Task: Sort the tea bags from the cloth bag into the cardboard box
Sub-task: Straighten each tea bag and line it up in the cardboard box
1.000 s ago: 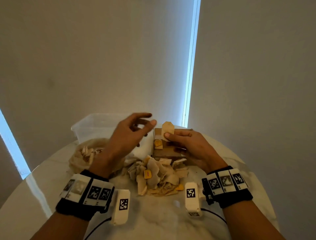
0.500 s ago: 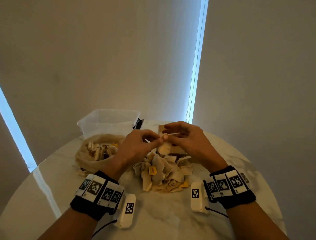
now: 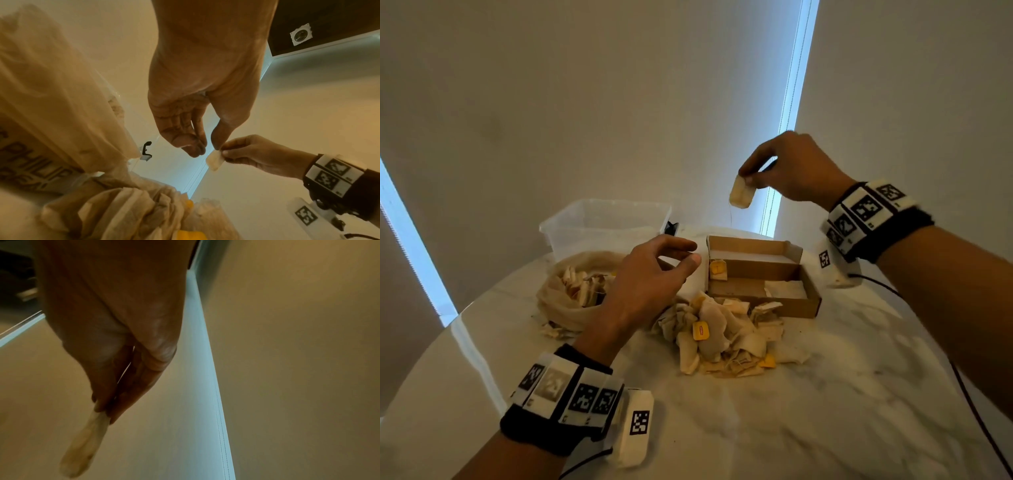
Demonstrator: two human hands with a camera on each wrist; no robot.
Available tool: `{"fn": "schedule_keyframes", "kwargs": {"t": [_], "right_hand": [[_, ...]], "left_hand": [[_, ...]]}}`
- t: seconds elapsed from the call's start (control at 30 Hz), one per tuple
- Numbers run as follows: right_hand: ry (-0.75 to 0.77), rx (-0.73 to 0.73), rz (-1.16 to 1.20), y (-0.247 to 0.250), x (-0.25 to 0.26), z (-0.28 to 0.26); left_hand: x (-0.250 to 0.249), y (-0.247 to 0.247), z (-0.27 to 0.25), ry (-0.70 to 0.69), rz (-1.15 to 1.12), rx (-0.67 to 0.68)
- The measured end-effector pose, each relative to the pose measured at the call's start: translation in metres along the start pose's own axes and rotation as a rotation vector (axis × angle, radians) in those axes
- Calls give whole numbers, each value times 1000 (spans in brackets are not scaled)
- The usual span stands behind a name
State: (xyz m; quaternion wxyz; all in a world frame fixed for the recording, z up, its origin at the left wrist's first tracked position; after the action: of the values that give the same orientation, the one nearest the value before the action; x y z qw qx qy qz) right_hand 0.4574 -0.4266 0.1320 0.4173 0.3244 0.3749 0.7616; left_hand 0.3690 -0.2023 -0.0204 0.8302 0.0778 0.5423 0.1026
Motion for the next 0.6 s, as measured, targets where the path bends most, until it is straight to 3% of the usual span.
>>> {"fn": "schedule_keyframes", "kwargs": {"t": [0.1,0.23,0.4,0.6], "right_hand": [[67,264,-96,-48,1,-5],[54,535,-8,-111,-3,-21],[32,618,16,-154,-7,-20],[57,515,-61,-175,-5,-11]], "left_hand": [[0,2,0,-9,-6,-14],[2,3,0,-10,-1,-14],[4,2,-1,1,-9,-7],[8,3,-1,6,-3,-3]]}}
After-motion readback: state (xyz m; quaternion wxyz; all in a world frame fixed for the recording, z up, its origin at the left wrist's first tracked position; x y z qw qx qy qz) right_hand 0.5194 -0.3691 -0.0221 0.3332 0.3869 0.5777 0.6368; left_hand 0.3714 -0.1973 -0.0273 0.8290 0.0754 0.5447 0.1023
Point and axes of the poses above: each hand's wrist, its own z-axis towards the middle knuckle, its own y-axis out of the back of the hand, x = y × z, the point moved 8 cm from there along z, towards the middle knuckle, and after that the axes turned 10 degrees about -z, right-handed, at the moved point
